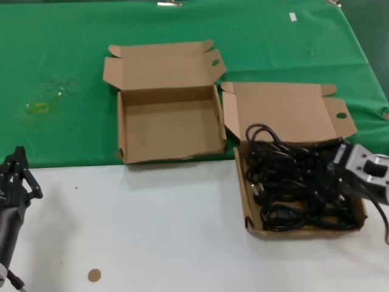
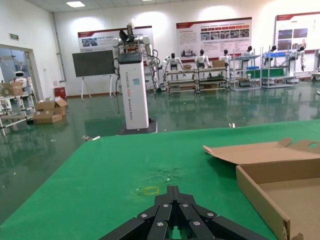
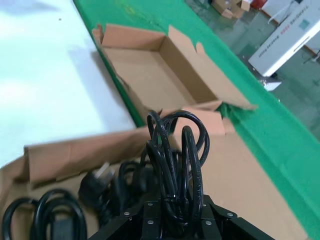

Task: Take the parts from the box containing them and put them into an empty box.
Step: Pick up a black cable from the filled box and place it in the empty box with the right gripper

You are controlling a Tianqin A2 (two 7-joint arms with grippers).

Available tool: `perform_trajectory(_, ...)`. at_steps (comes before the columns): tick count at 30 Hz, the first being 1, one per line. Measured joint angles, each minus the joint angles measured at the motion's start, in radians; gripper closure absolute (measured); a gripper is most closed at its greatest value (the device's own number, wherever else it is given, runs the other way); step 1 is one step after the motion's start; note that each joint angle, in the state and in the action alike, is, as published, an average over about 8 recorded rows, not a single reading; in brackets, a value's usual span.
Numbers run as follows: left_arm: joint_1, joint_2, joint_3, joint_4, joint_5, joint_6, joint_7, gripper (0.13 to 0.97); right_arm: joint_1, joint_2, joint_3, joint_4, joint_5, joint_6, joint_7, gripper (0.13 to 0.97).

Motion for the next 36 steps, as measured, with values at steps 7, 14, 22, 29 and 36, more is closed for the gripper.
perform_trajectory(7, 0.0, 0.0, 0.0, 0.0, 0.0, 0.0, 0.0, 0.953, 0.114, -0.076, -0.026, 0.019, -0.106, -0.06, 0.045, 0.854)
perform_trajectory(14, 0.0, 0.0, 0.0, 0.0, 0.0, 0.0, 0.0, 0.953, 0.26, -0.202, -0.074, -0.011, -0.225, -0.125, 0.075, 0.854)
perform_trajectory(22, 0.0, 0.0, 0.0, 0.0, 0.0, 0.0, 0.0, 0.953, 0.395, -0.367, -0.124, -0.112, -0.333, -0.155, 0.086, 0.855)
perform_trajectory(29, 0.0, 0.0, 0.0, 0.0, 0.0, 0.0, 0.0, 0.953, 0.49, -0.5, -0.155, -0.277, -0.368, -0.124, 0.045, 0.855)
perform_trajectory(36, 0.0, 0.0, 0.0, 0.0, 0.0, 0.0, 0.0, 0.953, 0.549, -0.586, -0.168, -0.435, -0.365, -0.073, -0.012, 0.855)
